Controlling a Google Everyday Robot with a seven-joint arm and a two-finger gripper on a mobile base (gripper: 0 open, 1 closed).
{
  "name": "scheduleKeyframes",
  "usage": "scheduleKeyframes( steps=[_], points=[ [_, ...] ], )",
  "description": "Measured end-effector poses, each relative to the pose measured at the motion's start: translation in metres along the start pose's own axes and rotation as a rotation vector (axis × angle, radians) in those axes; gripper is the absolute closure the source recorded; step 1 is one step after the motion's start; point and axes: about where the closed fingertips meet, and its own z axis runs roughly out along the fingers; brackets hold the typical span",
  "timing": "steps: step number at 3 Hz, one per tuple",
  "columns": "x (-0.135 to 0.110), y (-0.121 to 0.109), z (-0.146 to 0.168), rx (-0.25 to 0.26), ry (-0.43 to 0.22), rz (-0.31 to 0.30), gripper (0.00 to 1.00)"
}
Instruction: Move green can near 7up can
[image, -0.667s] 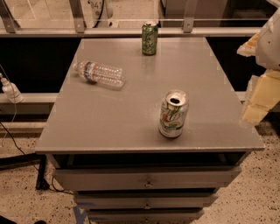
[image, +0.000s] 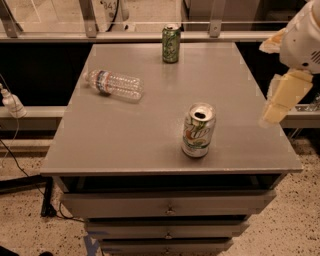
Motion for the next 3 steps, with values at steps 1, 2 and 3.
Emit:
scheduleKeyframes(
  steps=[1, 2, 3],
  points=[
    [-0.002, -0.055, 0.033, 0.039, -0.104, -0.026, 0.00],
    [-0.009, -0.115, 0.065, 0.089, -0.241, -0.011, 0.00],
    [-0.032, -0.174, 0.094, 0.161, -0.409, 0.057, 0.00]
  ],
)
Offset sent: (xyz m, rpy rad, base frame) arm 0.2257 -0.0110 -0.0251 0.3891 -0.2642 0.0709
